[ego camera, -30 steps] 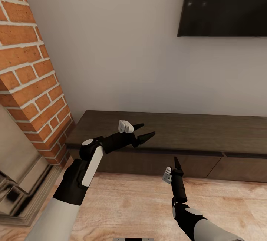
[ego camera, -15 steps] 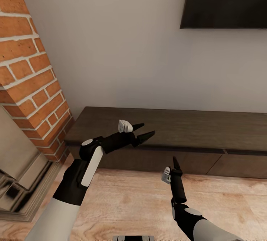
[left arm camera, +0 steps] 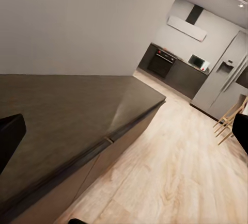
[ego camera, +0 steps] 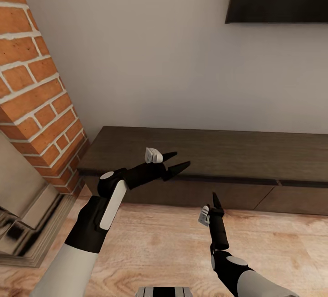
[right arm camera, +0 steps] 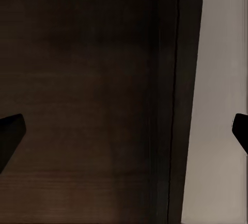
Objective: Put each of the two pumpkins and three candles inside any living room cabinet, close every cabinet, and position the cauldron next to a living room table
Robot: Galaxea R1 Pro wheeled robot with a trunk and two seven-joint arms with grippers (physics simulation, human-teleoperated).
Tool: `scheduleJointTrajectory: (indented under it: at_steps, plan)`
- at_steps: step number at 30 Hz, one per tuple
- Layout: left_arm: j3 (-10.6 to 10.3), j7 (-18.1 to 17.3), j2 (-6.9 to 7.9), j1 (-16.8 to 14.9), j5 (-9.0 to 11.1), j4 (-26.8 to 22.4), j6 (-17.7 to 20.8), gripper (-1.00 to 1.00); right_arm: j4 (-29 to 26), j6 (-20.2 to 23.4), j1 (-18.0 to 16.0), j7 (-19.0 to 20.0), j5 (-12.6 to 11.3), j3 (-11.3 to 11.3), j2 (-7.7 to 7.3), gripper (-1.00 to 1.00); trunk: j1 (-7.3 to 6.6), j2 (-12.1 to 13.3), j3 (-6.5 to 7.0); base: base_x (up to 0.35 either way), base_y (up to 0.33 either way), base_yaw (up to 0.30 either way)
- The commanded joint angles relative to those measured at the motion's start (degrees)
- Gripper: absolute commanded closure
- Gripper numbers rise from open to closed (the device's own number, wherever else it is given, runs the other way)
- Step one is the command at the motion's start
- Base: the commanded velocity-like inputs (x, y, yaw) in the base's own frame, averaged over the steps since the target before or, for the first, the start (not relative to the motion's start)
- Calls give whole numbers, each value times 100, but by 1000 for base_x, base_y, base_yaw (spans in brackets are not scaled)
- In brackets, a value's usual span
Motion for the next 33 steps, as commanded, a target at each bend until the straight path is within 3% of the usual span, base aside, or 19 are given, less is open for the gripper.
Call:
scheduleJointTrajectory:
  at_steps: [1,28,33]
  plan:
    - [0,-8,1,-1,2,0,-4,-100,-2,-1,0,-25,0,0,0,-100,0,0,0,0,0,0]
    - [-4,-35,15,15,9,7,-221,-100,-4,17,0,-139,-4,1,2,-100,0,0,0,47,18,0]
    - [-8,-28,11,9,9,4,-210,-100,-11,61,0,-139,-26,-6,0,-100,0,0,0,225,0,0]
